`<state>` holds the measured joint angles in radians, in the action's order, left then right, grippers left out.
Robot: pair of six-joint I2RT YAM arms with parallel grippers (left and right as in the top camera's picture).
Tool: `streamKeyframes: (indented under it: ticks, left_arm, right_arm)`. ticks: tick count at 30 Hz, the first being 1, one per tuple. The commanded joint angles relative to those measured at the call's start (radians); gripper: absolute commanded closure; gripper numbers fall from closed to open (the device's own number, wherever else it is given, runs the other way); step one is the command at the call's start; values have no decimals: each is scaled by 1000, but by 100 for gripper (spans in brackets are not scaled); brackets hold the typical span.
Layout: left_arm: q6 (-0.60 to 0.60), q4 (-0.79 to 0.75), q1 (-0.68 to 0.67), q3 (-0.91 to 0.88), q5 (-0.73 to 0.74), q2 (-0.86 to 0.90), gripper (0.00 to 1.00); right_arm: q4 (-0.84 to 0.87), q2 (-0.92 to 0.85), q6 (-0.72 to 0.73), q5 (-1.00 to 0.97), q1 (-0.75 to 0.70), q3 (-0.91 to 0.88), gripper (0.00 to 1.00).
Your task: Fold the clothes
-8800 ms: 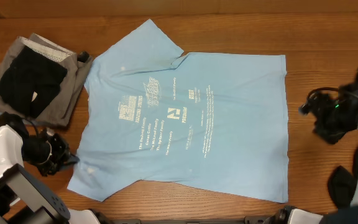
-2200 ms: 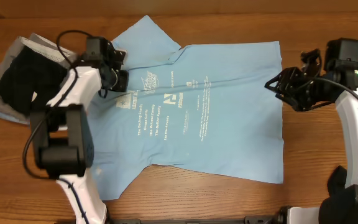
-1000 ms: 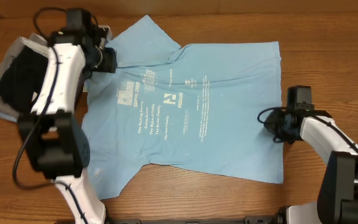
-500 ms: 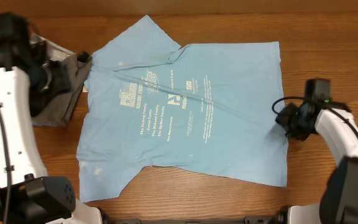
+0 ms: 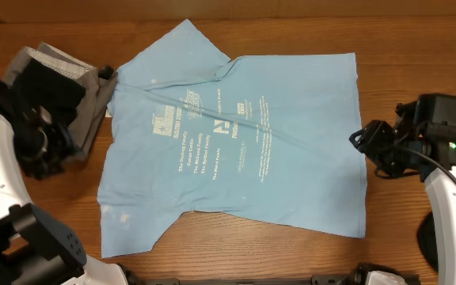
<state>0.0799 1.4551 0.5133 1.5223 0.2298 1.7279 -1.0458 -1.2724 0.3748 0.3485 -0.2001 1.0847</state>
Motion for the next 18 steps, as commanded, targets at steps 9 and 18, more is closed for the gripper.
streamKeyframes:
  ticks: [9, 18]
  left_arm:
    - [127, -263, 6, -423, -68, -6, 33]
    - [105, -360, 43, -599, -80, -6, 33]
  right_arm:
    - [-25, 16, -16, 20, 4, 22, 44]
    - [-22, 16, -16, 19, 4, 22, 40]
